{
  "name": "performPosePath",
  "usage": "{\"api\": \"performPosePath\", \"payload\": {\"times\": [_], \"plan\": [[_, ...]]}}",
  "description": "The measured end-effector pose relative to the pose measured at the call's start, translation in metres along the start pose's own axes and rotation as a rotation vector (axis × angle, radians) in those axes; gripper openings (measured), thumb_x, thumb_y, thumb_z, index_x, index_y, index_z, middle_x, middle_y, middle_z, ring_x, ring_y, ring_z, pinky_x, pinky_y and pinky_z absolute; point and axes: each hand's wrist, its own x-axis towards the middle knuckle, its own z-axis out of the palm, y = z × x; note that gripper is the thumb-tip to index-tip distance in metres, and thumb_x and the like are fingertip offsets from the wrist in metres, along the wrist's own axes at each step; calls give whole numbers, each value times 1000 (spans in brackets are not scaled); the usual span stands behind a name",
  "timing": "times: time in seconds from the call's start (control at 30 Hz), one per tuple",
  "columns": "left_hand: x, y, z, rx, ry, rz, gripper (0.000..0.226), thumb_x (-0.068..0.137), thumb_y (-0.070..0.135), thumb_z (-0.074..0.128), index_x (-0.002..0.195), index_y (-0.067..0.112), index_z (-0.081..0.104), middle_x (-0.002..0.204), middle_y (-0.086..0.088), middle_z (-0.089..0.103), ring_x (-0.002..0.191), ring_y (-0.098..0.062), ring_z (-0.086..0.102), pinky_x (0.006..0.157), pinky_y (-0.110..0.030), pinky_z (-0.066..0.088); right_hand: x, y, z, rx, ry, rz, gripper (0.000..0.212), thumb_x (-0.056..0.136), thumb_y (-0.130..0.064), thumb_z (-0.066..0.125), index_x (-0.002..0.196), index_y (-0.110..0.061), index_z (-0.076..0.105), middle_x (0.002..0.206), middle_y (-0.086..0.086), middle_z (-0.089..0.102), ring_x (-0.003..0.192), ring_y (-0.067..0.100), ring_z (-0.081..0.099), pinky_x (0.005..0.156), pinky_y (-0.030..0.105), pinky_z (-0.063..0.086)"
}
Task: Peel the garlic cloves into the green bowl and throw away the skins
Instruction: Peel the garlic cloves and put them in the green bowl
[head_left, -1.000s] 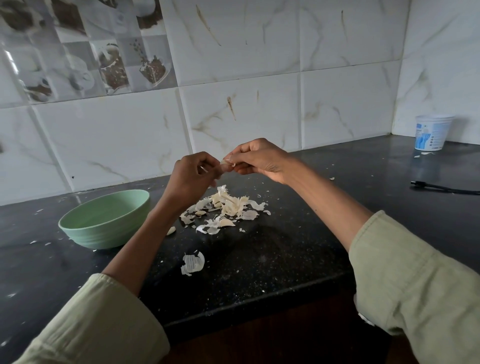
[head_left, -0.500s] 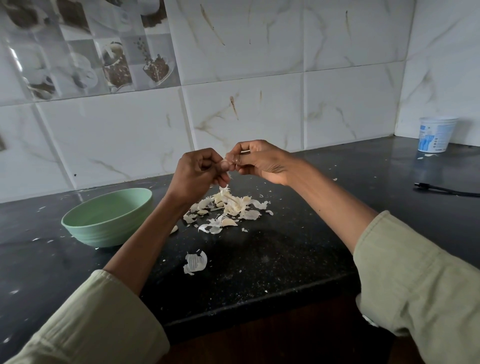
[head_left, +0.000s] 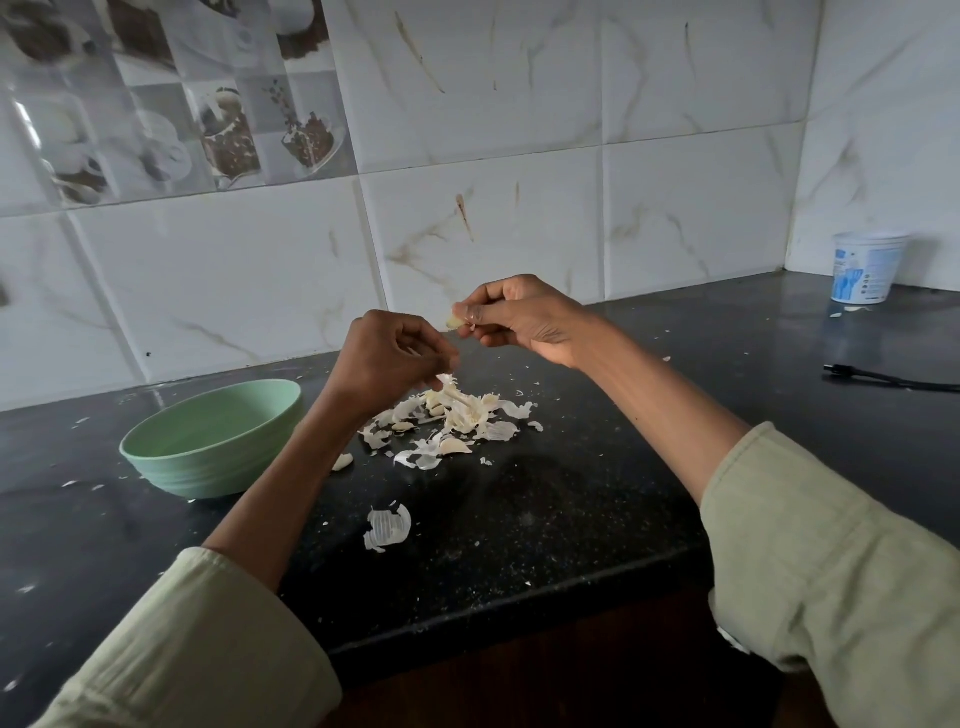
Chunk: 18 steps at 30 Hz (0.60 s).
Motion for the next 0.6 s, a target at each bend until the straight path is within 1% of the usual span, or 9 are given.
{"api": "performPosePath", "payload": {"times": [0.1, 0.17, 0.27, 0.33, 0.4, 0.43, 0.5, 0.57, 0.6], "plan": [[-2, -2, 0, 110, 26, -19, 19, 74, 25, 95, 77, 16, 78, 66, -1, 75, 61, -19, 75, 61, -28, 61, -1, -1, -1, -19, -16, -11, 29, 92, -9, 76, 113, 8, 68, 96, 15, 77, 74, 7, 72, 72, 21, 59], [0, -6, 0, 200, 23, -14, 16, 75, 28, 94, 74, 22, 78, 62, 5, 73, 58, -14, 72, 61, -28, 58, -2, -1, -3, -32, -48, -12, 30, 91, -6, 76, 116, 9, 67, 102, 18, 77, 81, 9, 73, 77, 23, 59], [2, -10, -1, 264, -12, -6, 10, 81, 17, 89, 80, 24, 83, 63, 8, 73, 61, -9, 70, 70, -32, 60, -1, -1, -4, -56, -84, -39, 29, 87, 1, 78, 114, 6, 70, 102, 14, 75, 91, 12, 72, 79, 23, 58], [2, -12, -1, 296, -37, 6, 22, 84, 2, 80, 88, 23, 84, 70, 8, 76, 68, -6, 71, 75, -30, 62, -1, -1, -4, -78, -72, -89, 28, 83, 5, 80, 110, 3, 72, 102, 14, 72, 93, 14, 70, 79, 23, 57], [2, -12, -1, 317, -64, 25, 35, 85, -9, 67, 98, 20, 83, 77, 8, 78, 74, -4, 74, 78, -28, 63, -1, -2, -3, -102, -68, -135, 29, 80, 6, 82, 107, 1, 73, 105, 23, 72, 96, 18, 69, 81, 25, 57], [2, -13, -1, 319, -80, 34, 38, 85, -11, 65, 101, 19, 82, 81, 8, 79, 77, -3, 74, 81, -29, 63, -1, -2, -3, -114, -68, -151, 30, 79, 6, 83, 107, 1, 73, 108, 27, 72, 97, 20, 70, 82, 25, 58], [3, -16, -2, 317, -89, 30, 34, 84, -9, 68, 101, 18, 81, 82, 8, 79, 79, -2, 75, 84, -31, 63, -1, -2, -3, -142, -66, -169, 34, 77, 7, 84, 108, 3, 72, 110, 27, 73, 98, 23, 72, 85, 28, 59], [3, -17, -4, 304, -44, -1, 28, 87, -5, 69, 92, 20, 81, 75, 6, 78, 73, -5, 76, 80, -37, 65, -1, -1, -3, -175, -62, -180, 36, 75, 7, 86, 108, 5, 72, 108, 25, 75, 98, 25, 73, 88, 31, 60], [4, -15, -4, 284, -15, -22, 29, 90, -4, 65, 89, 20, 80, 71, 4, 77, 69, -9, 76, 78, -41, 65, 0, 0, -3, -192, -59, -185, 36, 74, 6, 87, 108, 5, 73, 106, 23, 76, 98, 25, 74, 88, 31, 60]]}}
